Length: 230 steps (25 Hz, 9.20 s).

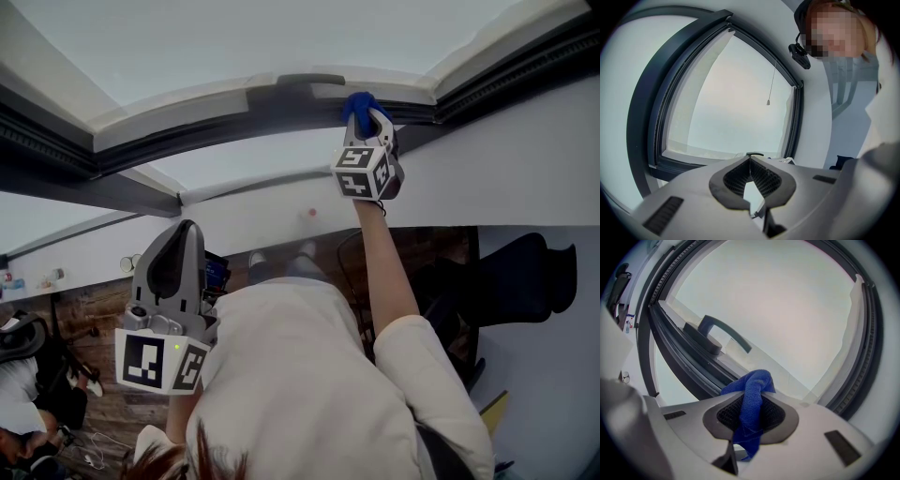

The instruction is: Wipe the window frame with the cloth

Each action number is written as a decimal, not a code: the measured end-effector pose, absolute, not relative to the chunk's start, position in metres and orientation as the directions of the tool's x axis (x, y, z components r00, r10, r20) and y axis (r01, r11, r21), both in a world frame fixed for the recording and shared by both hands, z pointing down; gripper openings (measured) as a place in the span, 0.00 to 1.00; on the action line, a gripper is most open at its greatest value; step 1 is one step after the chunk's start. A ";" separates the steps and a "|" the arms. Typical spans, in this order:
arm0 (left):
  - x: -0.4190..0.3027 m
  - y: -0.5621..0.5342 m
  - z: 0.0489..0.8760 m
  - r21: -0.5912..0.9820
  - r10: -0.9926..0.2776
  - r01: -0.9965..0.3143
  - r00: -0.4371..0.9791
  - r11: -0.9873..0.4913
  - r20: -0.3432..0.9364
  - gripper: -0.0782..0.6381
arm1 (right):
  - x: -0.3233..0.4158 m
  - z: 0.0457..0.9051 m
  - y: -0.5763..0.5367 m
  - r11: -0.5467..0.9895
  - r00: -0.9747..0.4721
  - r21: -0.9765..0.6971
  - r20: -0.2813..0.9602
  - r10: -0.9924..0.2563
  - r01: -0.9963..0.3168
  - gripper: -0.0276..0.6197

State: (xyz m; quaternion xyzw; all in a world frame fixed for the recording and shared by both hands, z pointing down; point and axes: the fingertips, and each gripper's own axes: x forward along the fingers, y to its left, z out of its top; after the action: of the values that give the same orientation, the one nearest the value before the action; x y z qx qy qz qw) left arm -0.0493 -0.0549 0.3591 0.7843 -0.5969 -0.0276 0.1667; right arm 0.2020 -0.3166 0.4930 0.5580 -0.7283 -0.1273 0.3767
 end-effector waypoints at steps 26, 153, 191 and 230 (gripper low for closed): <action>-0.036 -0.050 0.356 0.288 -0.944 -0.928 0.290 -0.237 0.156 0.12 | 0.160 0.496 -0.299 0.421 -0.183 0.612 0.413 -0.892 -0.669 0.15; -0.084 -0.015 0.365 0.313 -0.971 -0.945 0.155 -0.093 0.181 0.12 | 0.029 0.503 -0.253 0.557 -0.372 0.654 0.415 -0.830 -0.512 0.15; -0.077 -0.020 0.365 0.290 -0.967 -0.950 0.173 -0.113 0.187 0.12 | 0.101 0.388 -0.084 0.744 -0.734 0.144 0.126 -0.668 -0.652 0.18; -0.073 -0.016 0.371 0.296 -0.962 -0.948 0.181 -0.115 0.204 0.12 | 0.107 0.420 -0.049 0.794 -0.754 0.055 0.279 -0.594 -0.605 0.18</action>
State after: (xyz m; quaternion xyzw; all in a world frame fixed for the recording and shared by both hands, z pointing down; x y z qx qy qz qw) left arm -0.0730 -0.0162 0.3710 0.7465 -0.6397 -0.0193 0.1819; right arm 0.1071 -0.0486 0.4203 0.3203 -0.9364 0.0194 0.1424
